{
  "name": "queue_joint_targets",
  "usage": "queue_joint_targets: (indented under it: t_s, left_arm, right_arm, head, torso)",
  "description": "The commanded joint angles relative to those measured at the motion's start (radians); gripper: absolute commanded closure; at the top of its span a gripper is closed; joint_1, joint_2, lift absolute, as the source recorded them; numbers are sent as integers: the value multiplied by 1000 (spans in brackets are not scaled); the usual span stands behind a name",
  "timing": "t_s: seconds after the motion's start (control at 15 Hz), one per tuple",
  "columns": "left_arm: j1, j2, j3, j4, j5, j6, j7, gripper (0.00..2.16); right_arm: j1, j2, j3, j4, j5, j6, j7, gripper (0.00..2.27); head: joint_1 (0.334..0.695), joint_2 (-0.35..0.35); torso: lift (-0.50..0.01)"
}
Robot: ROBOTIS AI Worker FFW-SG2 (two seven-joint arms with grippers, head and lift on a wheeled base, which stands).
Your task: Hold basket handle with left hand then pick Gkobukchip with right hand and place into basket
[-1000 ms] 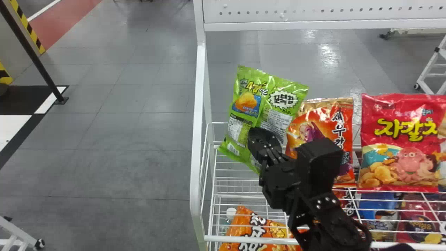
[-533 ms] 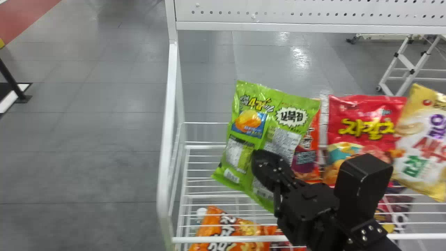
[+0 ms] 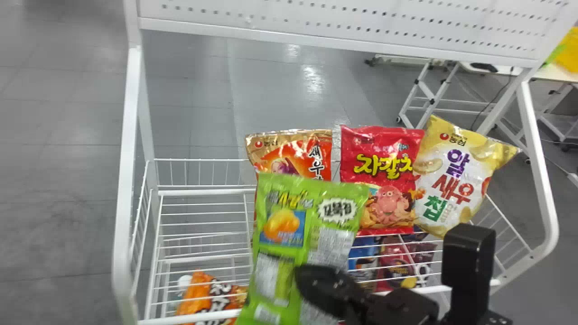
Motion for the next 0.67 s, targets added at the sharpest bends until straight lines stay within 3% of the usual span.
queue_joint_targets:
  t_s: [0.0, 0.13, 0.33, 0.6]
  left_arm:
    - [0, -6, 1, 0, -6, 1, 4, 1733]
    - [6, -20, 4, -2, -14, 1, 4, 1733]
    - [11, -24, 1, -3, -24, 1, 4, 1733]
    - [15, -24, 0, -11, -24, 1, 1, 1733]
  right_arm:
    - [1, 37, -189, -36, -167, 233, 58, 2219]
    - [1, 39, -304, -44, -265, 389, 120, 2219]
    - [13, 37, -370, -42, -266, 435, 179, 2219]
    - [24, 25, -341, 18, -234, 435, 221, 2219]
  head:
    - [695, -318]
    - [695, -350]
    - [695, -350]
    - [695, -350]
  torso:
    - [-32]
    - [-32]
    - [-32]
    - [-32]
